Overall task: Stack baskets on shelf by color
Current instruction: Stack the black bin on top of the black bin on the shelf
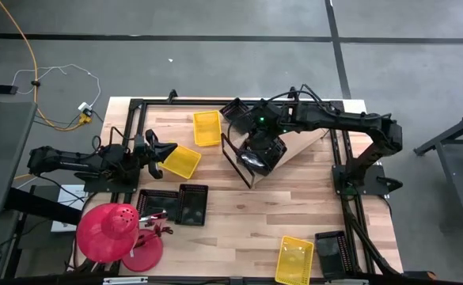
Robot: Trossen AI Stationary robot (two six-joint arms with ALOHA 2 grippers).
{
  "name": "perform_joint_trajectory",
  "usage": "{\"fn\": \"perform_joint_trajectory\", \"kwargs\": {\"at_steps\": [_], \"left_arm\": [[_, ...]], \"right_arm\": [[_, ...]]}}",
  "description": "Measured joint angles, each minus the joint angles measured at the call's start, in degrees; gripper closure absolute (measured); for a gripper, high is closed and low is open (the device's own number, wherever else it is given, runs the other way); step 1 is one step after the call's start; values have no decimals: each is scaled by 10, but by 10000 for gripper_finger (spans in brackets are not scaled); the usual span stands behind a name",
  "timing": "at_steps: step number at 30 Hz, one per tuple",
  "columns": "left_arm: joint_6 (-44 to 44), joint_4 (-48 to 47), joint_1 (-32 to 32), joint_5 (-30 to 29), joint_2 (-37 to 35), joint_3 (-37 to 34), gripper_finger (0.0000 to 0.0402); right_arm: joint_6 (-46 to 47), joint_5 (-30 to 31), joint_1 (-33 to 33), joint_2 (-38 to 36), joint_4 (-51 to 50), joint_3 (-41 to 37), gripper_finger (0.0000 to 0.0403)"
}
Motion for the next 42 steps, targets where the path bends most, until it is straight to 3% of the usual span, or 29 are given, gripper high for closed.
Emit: {"fn": "perform_joint_trajectory", "kwargs": {"at_steps": [15, 31, 42], "left_arm": [[0, 0, 0, 2, 0, 0, 401], [-4, 0, 0, 2, 0, 0, 401], [-4, 0, 0, 2, 0, 0, 401]], "right_arm": [[35, -11, 33, -1, -90, 59, 403], [51, -61, 73, 2, -45, 39, 403], [65, -55, 67, 23, -39, 39, 403]]}}
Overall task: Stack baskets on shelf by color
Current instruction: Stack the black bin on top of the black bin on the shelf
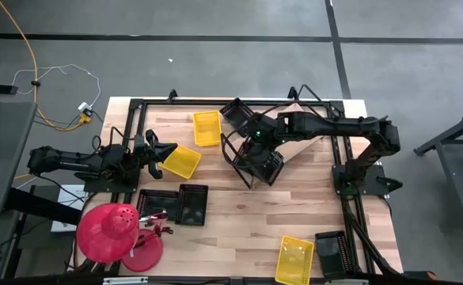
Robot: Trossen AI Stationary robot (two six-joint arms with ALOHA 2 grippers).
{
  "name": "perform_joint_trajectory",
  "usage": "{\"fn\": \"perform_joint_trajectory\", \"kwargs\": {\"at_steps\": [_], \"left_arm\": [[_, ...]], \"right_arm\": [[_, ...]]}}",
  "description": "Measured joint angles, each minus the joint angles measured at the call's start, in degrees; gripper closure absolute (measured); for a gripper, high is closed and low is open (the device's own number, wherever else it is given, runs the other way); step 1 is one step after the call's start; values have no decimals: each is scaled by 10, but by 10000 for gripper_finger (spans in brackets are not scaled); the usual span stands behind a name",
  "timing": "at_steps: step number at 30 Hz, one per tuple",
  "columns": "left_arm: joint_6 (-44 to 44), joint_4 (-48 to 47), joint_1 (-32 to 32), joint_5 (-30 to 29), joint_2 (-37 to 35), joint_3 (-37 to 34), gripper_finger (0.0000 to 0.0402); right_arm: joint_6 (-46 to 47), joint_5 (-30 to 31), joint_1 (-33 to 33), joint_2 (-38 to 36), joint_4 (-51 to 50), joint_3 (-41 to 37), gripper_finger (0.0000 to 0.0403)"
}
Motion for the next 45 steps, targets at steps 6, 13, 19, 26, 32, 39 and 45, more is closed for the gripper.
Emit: {"fn": "perform_joint_trajectory", "kwargs": {"at_steps": [6, 13, 19, 26, 32, 39, 45], "left_arm": [[0, -4, 0, 6, 0, 0, 401], [0, -4, 0, 6, 0, 0, 401], [0, -8, 0, 6, 0, 0, 401], [0, -8, 0, 5, 0, 0, 401], [0, -9, 0, 4, 0, 0, 401], [0, -8, 0, 4, 0, 0, 401], [0, -8, 0, 4, 0, 0, 401]], "right_arm": [[-1, 61, 0, 6, 3, 0, 403], [14, 119, -9, 6, -8, 0, 403], [24, 166, -19, 6, -29, 0, 403], [12, 165, -26, 3, -28, 0, 403], [-29, 159, -26, 3, -50, 0, 403], [-30, 116, -26, 3, -87, 0, 403], [-2, 85, -26, 3, -86, 0, 403]]}}
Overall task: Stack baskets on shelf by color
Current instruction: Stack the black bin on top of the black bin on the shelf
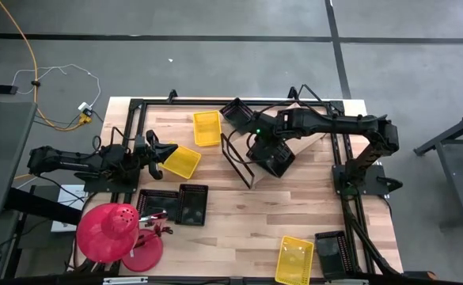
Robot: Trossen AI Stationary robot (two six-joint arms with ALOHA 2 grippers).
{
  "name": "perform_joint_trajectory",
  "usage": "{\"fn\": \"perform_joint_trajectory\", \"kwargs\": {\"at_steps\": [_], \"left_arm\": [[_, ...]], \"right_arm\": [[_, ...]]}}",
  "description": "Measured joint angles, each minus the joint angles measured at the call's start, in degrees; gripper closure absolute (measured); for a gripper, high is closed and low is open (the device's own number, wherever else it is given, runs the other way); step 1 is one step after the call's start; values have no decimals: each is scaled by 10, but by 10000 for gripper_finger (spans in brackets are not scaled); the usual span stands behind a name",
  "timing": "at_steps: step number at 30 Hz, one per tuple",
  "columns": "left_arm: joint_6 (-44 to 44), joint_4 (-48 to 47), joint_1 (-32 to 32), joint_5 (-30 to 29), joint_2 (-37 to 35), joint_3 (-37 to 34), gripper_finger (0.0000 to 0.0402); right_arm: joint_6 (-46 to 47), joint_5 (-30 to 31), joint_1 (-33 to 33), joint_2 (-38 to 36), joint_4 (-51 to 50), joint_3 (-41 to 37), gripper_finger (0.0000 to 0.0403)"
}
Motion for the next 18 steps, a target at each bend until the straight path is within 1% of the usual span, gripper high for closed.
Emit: {"fn": "perform_joint_trajectory", "kwargs": {"at_steps": [7, 11, 14, 18], "left_arm": [[-1, 0, 0, 0, 0, 0, 401], [-2, 0, 0, 0, 0, 0, 401], [-2, 0, 0, 0, 0, 0, 401], [-2, 0, 0, 0, 0, 0, 401]], "right_arm": [[15, 0, 0, 0, 1, 0, 403], [52, 5, 0, 0, 3, 0, 394], [70, 6, 0, 0, 3, 0, 370], [77, 32, 7, 0, 3, 0, 318]]}}
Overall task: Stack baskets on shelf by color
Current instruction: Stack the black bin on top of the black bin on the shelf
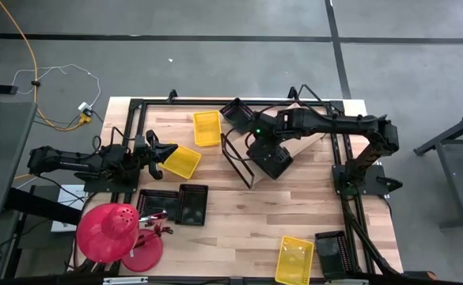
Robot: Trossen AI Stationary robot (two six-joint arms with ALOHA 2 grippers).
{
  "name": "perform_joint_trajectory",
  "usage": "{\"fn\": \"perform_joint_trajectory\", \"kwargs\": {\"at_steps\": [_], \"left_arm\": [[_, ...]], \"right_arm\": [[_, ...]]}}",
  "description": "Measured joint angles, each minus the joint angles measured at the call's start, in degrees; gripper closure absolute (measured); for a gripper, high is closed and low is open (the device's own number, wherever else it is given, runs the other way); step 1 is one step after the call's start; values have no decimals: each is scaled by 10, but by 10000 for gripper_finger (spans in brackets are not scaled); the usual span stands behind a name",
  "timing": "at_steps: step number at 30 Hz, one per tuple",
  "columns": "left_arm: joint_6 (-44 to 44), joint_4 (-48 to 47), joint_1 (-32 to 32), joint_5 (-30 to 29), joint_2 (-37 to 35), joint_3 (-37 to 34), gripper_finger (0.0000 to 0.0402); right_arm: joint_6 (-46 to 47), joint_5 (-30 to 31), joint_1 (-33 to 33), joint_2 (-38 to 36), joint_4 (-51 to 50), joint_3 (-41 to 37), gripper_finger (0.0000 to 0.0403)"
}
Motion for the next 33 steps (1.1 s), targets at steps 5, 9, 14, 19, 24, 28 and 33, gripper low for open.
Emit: {"fn": "perform_joint_trajectory", "kwargs": {"at_steps": [5, 9, 14, 19, 24, 28, 33], "left_arm": [[0, 0, 0, 0, 0, 0, 401], [1, 0, 0, 0, 0, 0, 401], [2, -1, 0, 0, 0, 0, 401], [2, -5, 0, 0, 0, 0, 401], [9, -5, 0, 0, 0, 0, 401], [22, -3, 0, 0, 0, 0, 401], [22, 0, 0, 0, 0, 0, 401]], "right_arm": [[11, 47, 18, 0, 0, 0, 260], [54, 92, 31, -2, -11, 0, 242], [163, 105, 31, -28, -72, 0, 242], [337, 47, 12, -74, -156, -3, 242], [482, 59, -8, -149, -125, -111, 245], [546, 82, -15, -217, -55, -231, 268], [637, 95, -18, -287, 23, -315, 333]]}}
